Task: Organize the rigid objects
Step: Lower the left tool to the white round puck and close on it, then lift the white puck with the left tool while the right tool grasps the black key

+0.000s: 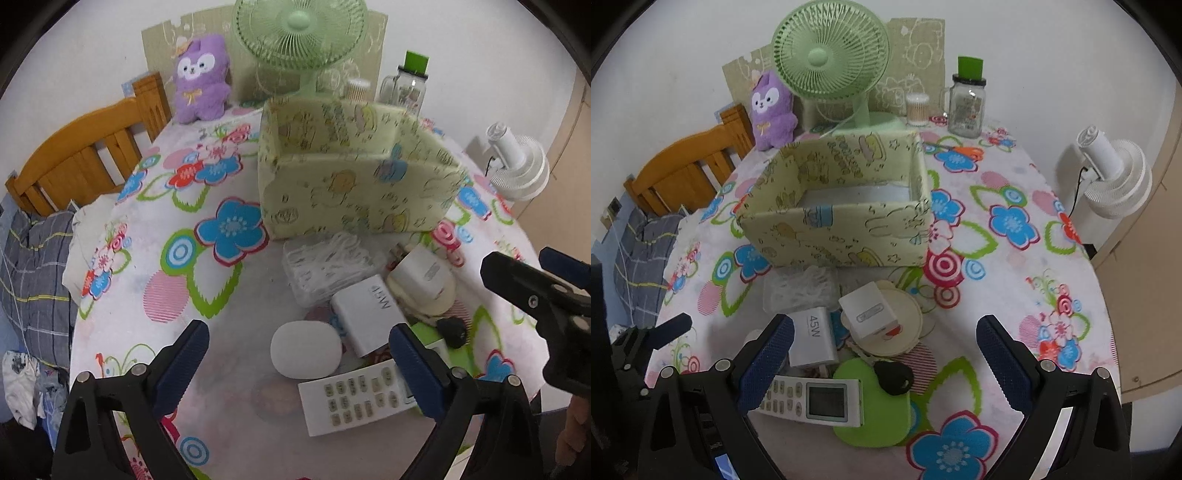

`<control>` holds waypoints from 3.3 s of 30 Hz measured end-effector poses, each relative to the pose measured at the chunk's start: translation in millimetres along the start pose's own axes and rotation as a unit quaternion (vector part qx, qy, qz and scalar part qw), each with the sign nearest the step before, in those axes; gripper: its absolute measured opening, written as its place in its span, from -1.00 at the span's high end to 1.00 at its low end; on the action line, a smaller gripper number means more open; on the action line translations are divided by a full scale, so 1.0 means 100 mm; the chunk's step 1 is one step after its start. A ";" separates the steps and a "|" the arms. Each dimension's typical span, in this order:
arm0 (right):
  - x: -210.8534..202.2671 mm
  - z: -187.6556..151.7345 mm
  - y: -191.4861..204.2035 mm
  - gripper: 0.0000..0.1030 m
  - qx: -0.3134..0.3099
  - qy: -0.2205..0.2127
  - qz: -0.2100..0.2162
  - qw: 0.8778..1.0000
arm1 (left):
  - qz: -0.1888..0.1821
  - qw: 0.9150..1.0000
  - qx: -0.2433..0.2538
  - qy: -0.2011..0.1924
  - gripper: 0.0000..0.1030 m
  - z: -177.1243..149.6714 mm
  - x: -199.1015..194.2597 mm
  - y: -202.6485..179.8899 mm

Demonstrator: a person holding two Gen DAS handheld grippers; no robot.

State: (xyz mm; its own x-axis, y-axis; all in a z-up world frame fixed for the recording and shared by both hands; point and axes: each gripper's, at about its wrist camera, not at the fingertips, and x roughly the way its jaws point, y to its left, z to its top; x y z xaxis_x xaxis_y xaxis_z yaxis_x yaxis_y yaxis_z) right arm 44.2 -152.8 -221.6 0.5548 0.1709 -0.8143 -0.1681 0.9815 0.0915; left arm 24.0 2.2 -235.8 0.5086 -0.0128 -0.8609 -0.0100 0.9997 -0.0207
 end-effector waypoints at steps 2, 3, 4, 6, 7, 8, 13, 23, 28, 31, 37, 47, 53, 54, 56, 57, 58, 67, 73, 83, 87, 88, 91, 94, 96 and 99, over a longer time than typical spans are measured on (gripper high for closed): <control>0.09 -0.03 0.01 -0.95 0.003 0.007 0.000 1.000 | 0.002 1.000 -0.001 0.011 -0.86 -0.03 0.10 0.02; 0.12 -0.04 0.01 -0.95 0.005 0.010 0.001 1.000 | 0.002 1.000 0.000 0.014 -0.86 -0.04 0.14 0.03; 0.17 -0.06 0.00 -0.95 0.009 0.016 0.002 1.000 | 0.004 1.000 0.002 0.018 -0.85 -0.06 0.18 0.03; 0.23 -0.10 0.00 -0.95 0.013 0.021 0.003 1.000 | 0.009 1.000 0.005 0.025 -0.83 -0.07 0.24 0.04; 0.27 -0.13 0.00 -0.95 0.014 0.025 0.001 1.000 | 0.010 1.000 0.005 0.025 -0.82 -0.08 0.28 0.05; 0.33 -0.15 -0.01 -0.95 0.014 0.031 -0.002 0.999 | 0.011 1.000 0.005 0.027 -0.82 -0.08 0.31 0.06; 0.49 -0.23 -0.07 -0.91 0.027 0.042 -0.012 0.999 | 0.019 0.999 0.011 0.037 -0.68 -0.05 0.44 0.06; 0.69 -0.33 -0.18 -0.74 0.046 0.064 -0.034 0.996 | 0.007 0.997 0.021 0.074 -0.44 -0.21 0.58 0.04; 0.78 -0.44 -0.23 -0.61 0.057 0.071 -0.031 0.995 | -0.001 0.998 0.021 0.063 -0.33 -0.26 0.56 0.05; 0.78 -0.47 -0.23 -0.56 0.065 0.062 -0.023 0.996 | -0.004 0.998 0.027 0.054 -0.11 -0.29 0.52 0.00; 0.73 -0.49 -0.11 -0.08 0.053 0.043 -0.009 0.998 | -0.004 0.998 0.016 0.052 -0.10 -0.28 0.50 0.02; 0.68 -0.55 -0.16 0.00 0.073 0.054 -0.005 0.996 | 0.002 0.999 0.003 0.054 -0.10 -0.31 0.47 0.03; 0.64 -0.60 -0.21 -0.01 0.077 0.063 -0.009 0.995 | 0.007 0.998 0.003 0.055 -0.10 -0.33 0.45 0.03; 0.63 -0.61 -0.22 -0.01 0.077 0.062 -0.009 0.995 | 0.008 0.998 0.003 0.056 -0.10 -0.32 0.45 0.02; 0.63 -0.62 -0.23 0.00 0.075 0.058 -0.009 0.995 | 0.011 0.998 0.005 0.057 -0.10 -0.33 0.45 0.02; 0.63 -0.62 -0.23 0.00 0.074 0.056 -0.009 0.996 | 0.012 0.998 0.006 0.057 -0.10 -0.33 0.46 0.01; 0.63 -0.62 -0.23 0.02 0.072 0.054 -0.006 0.996 | 0.011 0.998 0.007 0.056 -0.10 -0.33 0.46 0.01; 0.57 -0.54 -0.13 0.25 0.072 0.030 0.005 0.997 | 0.008 0.999 0.015 0.039 -0.10 -0.22 0.35 -0.04; 0.43 -0.37 -0.08 0.25 0.063 0.006 0.011 0.998 | 0.010 0.999 0.012 0.042 -0.10 -0.10 0.28 -0.03; 0.23 -0.14 0.03 0.25 0.052 -0.002 0.019 0.998 | 0.003 0.999 0.002 0.038 -0.10 0.08 0.08 0.00; 0.12 0.02 0.04 0.25 0.049 -0.013 0.016 0.999 | 0.000 0.999 -0.001 0.032 -0.10 0.19 -0.03 0.01; 0.10 0.04 0.05 0.25 0.048 -0.015 0.017 0.999 | 0.001 1.000 -0.011 0.018 -0.10 0.23 -0.06 0.01; 0.01 0.17 0.07 0.25 0.044 -0.025 0.016 0.999 | 0.001 1.000 -0.012 0.007 -0.10 0.33 -0.16 0.01; -0.09 0.29 0.08 0.25 0.041 -0.035 0.017 0.998 | 0.001 1.000 -0.012 -0.005 -0.10 0.44 -0.28 0.00; -0.15 0.37 0.09 0.25 0.041 -0.040 0.018 0.998 | -0.002 1.000 -0.014 -0.016 -0.10 0.51 -0.33 -0.01; -0.22 0.48 0.10 0.25 0.040 -0.044 0.020 0.998 | -0.007 0.999 -0.012 -0.032 -0.10 0.60 -0.40 -0.03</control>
State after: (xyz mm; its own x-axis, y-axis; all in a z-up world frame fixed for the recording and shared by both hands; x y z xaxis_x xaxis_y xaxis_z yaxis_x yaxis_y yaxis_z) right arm 69.2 -142.8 -175.7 0.6196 0.2131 -0.7554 -0.1274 0.9770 0.1712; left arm 55.5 0.7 -170.4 0.5621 -0.0251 -0.8267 -0.0222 0.9987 -0.0454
